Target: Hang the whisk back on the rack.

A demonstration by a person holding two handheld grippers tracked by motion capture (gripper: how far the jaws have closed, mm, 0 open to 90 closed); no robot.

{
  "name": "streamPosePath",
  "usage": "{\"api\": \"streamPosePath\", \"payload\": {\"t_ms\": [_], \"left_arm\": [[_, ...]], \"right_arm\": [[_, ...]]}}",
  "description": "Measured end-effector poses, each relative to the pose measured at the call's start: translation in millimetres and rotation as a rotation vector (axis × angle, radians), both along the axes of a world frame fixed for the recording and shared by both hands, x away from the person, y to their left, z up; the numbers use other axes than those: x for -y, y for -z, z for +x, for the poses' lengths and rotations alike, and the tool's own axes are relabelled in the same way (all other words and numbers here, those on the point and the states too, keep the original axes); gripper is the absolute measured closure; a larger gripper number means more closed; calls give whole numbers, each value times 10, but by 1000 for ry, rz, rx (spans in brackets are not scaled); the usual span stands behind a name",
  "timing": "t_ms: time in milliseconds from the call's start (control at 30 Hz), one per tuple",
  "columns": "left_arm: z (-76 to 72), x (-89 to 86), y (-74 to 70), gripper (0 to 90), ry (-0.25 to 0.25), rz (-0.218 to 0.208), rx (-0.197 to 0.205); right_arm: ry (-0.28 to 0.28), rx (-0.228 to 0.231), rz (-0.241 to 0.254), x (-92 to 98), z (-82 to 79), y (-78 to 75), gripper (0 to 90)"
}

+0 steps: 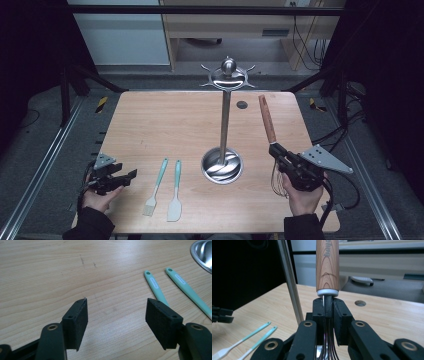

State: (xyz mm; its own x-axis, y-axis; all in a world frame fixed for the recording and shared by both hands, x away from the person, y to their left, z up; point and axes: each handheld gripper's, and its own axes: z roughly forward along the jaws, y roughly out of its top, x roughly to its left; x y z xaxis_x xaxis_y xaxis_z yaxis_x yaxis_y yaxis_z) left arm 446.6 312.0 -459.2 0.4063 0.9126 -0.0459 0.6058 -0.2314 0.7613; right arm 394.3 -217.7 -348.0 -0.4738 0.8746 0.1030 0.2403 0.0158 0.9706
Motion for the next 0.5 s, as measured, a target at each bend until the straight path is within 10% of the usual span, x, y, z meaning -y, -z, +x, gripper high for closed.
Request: {"api": "streamPosePath", "payload": {"t_ms": [500], "left_arm": [[5, 6, 10, 340, -1, 2, -4]], "right_arm": [[-20, 110, 42, 11, -71, -283, 812]]}}
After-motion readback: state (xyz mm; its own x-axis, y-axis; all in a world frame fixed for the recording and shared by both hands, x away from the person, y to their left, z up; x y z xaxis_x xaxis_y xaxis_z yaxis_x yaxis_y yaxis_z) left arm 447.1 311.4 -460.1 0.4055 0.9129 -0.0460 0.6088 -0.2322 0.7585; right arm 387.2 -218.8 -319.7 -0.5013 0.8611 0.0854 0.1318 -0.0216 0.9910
